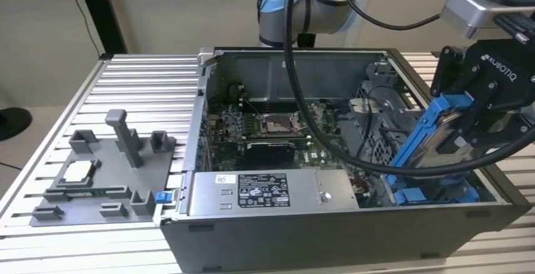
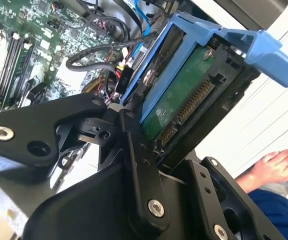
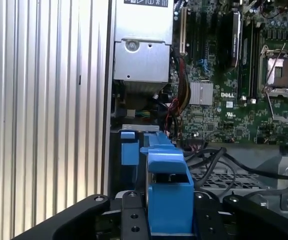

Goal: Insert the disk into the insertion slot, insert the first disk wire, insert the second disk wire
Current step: 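Insert the disk into the insertion slot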

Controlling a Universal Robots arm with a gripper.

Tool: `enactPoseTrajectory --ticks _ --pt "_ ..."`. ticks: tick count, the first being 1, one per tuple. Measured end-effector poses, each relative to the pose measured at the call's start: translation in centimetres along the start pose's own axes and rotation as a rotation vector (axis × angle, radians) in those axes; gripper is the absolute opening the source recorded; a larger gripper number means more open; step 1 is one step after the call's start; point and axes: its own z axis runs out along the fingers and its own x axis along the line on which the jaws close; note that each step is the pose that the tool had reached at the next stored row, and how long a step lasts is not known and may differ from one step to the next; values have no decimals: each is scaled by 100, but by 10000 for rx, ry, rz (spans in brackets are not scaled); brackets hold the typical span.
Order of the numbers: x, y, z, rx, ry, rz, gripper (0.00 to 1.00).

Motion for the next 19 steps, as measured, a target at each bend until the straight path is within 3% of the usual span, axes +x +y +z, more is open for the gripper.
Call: enactPoseTrajectory --ticks 4,19 --pt "2 4 -53 -63 -5 5 0" --pt "26 -29 -16 -57 -47 98 0"
